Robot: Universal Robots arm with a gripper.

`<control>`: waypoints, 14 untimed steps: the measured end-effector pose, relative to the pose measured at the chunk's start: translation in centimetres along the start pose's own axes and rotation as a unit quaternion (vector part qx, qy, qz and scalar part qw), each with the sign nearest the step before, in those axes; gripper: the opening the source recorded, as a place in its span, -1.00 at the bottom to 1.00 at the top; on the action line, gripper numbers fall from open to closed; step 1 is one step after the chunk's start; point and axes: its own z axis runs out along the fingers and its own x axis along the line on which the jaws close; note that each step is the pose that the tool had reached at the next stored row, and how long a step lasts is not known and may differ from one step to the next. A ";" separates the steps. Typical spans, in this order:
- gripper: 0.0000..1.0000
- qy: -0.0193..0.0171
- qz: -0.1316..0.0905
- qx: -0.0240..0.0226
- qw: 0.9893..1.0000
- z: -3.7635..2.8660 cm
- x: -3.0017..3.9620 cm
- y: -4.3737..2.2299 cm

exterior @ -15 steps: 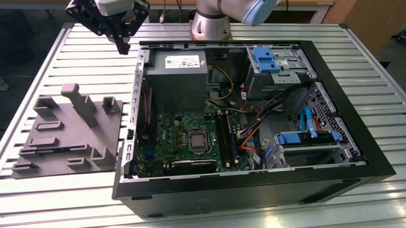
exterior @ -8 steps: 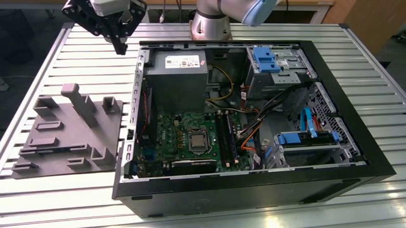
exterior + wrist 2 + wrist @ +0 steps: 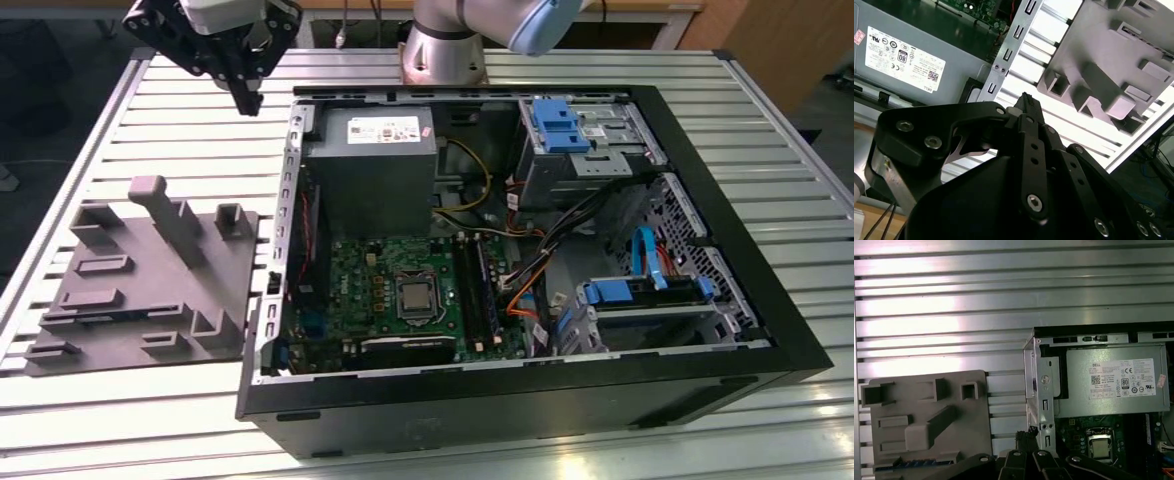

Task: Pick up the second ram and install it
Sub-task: 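Reach for the second ram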

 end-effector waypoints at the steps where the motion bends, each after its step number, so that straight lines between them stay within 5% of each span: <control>1: -0.79 0.000 0.000 0.000 1.000 0.00 0.05 0.00; 14: -0.79 0.000 0.000 0.000 1.000 0.00 0.89 -0.10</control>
